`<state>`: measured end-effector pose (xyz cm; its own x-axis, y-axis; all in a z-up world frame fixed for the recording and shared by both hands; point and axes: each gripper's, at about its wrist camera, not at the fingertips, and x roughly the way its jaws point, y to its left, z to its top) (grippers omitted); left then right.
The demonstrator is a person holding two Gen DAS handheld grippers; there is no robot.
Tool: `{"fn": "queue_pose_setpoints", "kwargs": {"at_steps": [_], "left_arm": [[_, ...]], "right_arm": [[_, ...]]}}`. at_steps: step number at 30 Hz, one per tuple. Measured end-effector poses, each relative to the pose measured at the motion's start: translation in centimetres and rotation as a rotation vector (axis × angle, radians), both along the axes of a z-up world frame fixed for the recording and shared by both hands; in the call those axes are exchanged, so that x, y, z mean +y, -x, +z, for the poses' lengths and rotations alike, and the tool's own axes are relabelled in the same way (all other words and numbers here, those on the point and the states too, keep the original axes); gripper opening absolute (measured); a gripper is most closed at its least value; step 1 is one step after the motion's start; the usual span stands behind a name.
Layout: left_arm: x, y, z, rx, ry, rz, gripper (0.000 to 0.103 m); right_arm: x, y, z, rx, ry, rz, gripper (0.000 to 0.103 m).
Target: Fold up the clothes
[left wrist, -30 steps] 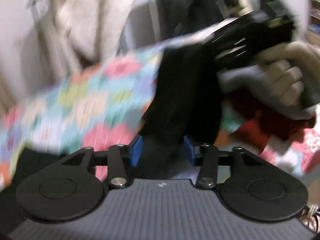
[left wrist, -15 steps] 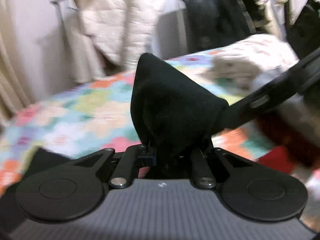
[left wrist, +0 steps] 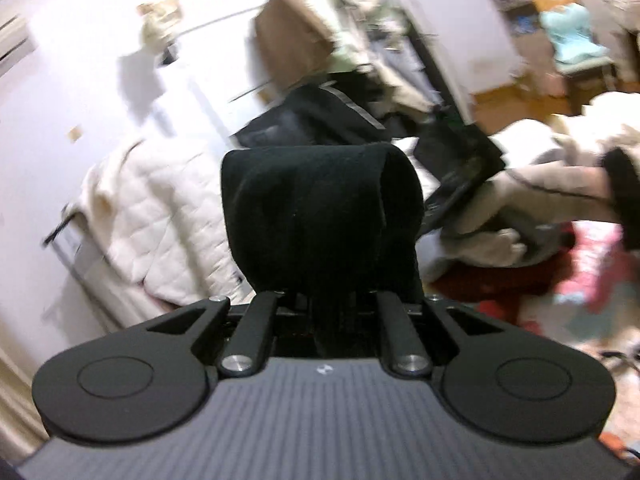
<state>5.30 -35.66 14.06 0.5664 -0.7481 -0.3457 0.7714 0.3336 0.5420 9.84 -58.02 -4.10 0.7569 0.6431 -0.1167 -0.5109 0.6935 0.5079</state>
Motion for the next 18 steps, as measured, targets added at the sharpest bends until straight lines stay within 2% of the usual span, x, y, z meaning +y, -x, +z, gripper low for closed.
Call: {"fn": "queue_pose_setpoints", "kwargs": {"at_steps": [2,6,8,11,14,15,16,18], "left_arm": [[0.0,1.6,1.1,0.008,-0.003,-0.025,0.01],[0.7,2.5,2.9,0.048,0.039,-0.049,0.01],[1.1,1.8,3.5,0.108,0.066,-0.098,0.01],[0.9,-0.6,3.7,0.211,0.108,-0.12,0.01],[0.1,-1.9,3.6,0.296,0.085,-0.156,0.01],[-0.2,-2.3,3.5,0.323,0.07,-0.175,0.01],[-0.6,-2.7,3.2,0.347,0.057,-0.198,0.01],[-1.6,-3.9,2.5,0.377,0.049,-0.233,0.01]], "right_arm": [[1.0,1.0,0.9,-0.095,-0.006,0.064,0.056],[2.8,2.8,2.5,-0.267,-0.028,0.192,0.057],[3.6,3.6,3.0,-0.324,-0.059,0.259,0.058],[3.9,4.1,3.3,-0.334,-0.087,0.282,0.061],[3.2,5.0,3.7,-0.362,-0.073,0.238,0.062],[2.6,5.4,3.9,-0.377,-0.086,0.237,0.065],[2.0,5.8,4.0,-0.394,-0.102,0.239,0.076],[0.7,6.3,3.8,-0.464,-0.204,0.249,0.092]]}}
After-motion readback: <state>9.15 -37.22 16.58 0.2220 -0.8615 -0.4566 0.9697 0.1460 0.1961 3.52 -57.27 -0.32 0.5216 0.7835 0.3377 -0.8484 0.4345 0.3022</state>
